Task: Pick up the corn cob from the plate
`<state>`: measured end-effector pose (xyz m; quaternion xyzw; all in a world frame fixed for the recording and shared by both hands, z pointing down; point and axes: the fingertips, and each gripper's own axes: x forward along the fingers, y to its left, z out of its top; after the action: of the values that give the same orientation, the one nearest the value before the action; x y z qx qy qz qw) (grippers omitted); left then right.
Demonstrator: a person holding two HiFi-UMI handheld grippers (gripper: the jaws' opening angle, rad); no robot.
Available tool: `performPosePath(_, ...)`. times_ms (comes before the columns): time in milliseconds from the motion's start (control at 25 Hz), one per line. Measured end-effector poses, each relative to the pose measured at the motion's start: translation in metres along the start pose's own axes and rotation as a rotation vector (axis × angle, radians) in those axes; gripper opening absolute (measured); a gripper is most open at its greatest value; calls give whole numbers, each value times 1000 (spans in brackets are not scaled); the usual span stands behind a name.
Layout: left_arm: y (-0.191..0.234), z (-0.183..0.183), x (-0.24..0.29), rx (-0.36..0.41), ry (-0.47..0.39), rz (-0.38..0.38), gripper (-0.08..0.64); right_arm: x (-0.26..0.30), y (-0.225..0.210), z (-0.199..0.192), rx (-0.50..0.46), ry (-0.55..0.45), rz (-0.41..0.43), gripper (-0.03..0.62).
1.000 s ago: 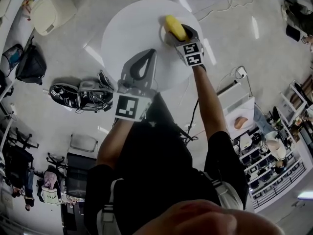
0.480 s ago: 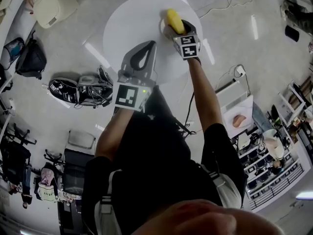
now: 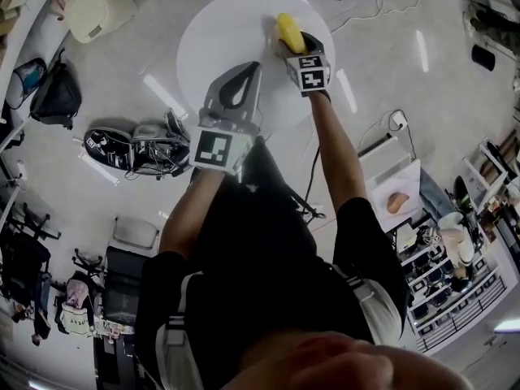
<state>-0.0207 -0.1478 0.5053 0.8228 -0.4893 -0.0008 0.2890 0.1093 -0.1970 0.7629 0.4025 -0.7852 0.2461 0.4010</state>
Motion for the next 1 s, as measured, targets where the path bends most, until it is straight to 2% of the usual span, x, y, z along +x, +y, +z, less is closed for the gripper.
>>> performPosePath(1000,-55,38,-49,62,-88,12,0,-74,13,16,27,-71,-29,262)
